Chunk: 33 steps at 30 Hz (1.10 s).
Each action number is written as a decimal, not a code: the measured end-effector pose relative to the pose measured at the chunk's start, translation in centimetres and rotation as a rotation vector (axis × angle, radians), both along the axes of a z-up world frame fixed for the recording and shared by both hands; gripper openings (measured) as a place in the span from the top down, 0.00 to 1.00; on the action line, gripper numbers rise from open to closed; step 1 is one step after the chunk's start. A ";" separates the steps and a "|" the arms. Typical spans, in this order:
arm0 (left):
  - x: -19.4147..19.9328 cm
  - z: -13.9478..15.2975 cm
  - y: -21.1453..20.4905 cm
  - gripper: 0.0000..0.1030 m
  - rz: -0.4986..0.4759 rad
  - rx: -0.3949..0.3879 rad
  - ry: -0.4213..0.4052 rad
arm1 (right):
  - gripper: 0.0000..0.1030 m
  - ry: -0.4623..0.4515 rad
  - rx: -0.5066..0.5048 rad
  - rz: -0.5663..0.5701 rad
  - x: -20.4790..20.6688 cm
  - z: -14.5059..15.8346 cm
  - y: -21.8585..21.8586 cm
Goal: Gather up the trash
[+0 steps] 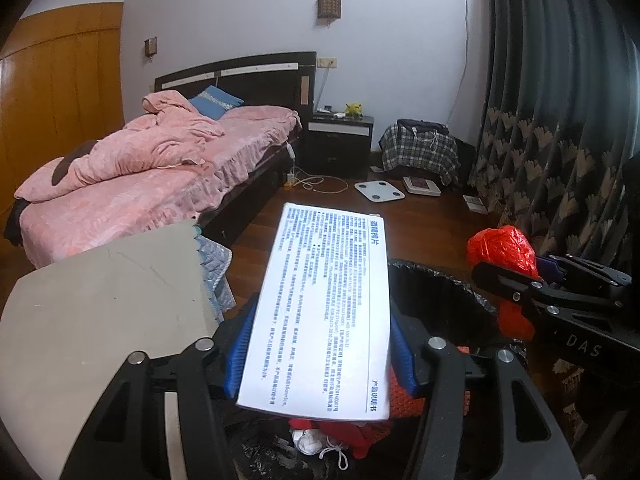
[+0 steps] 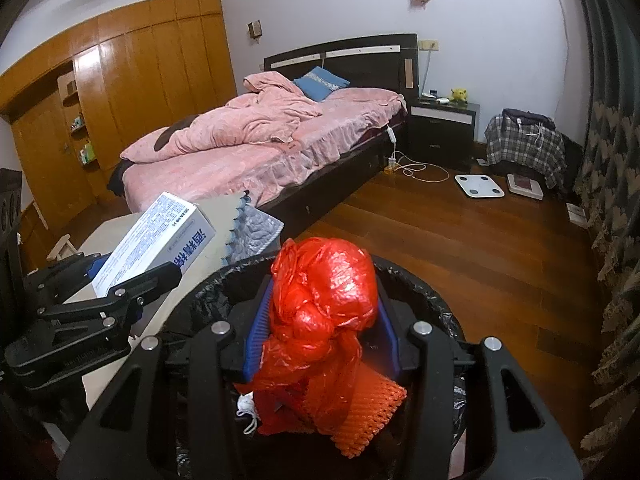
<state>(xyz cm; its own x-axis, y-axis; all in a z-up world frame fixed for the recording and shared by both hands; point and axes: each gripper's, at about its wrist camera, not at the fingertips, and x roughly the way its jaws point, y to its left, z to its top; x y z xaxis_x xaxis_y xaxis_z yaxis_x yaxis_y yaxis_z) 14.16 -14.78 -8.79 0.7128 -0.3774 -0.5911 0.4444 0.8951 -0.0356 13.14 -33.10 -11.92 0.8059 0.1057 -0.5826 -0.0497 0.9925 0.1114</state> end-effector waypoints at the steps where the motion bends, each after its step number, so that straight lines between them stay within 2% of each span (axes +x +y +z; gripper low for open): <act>1: 0.2 -0.1 0.0 0.42 -0.008 -0.001 0.009 | 0.48 0.005 -0.005 -0.004 0.1 -0.2 -0.1; 4: 0.6 -0.3 0.2 0.31 -0.021 0.004 0.021 | 0.39 0.005 -0.007 -0.023 0.3 -0.3 -0.4; 8: 0.6 -0.2 0.6 0.25 -0.016 0.005 0.021 | 0.27 -0.008 -0.008 -0.050 0.1 0.0 -1.1; 11: 0.4 0.3 1.3 0.20 -0.001 0.003 0.010 | 0.12 -0.023 -0.010 -0.064 -0.2 0.4 -1.4; 14: 0.1 1.0 2.4 0.11 0.031 -0.001 -0.003 | 0.06 -0.036 -0.010 -0.065 -0.7 1.0 -1.3; 19: -0.6 2.8 4.6 0.06 0.082 -0.020 -0.023 | 0.05 -0.040 0.016 -0.037 -1.6 2.5 -0.4; 33: -4.7 6.6 8.7 0.06 0.159 -0.036 -0.071 | 0.05 -0.084 -0.014 0.076 -4.6 7.8 4.3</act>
<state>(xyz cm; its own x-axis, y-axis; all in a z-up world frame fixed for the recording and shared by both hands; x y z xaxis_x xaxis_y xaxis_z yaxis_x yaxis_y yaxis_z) 9.43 -6.13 -2.23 0.8046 -0.2766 -0.5255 0.3000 0.9530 -0.0423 8.57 -28.79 -4.09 0.8420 0.1606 -0.5150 -0.1333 0.9870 0.0898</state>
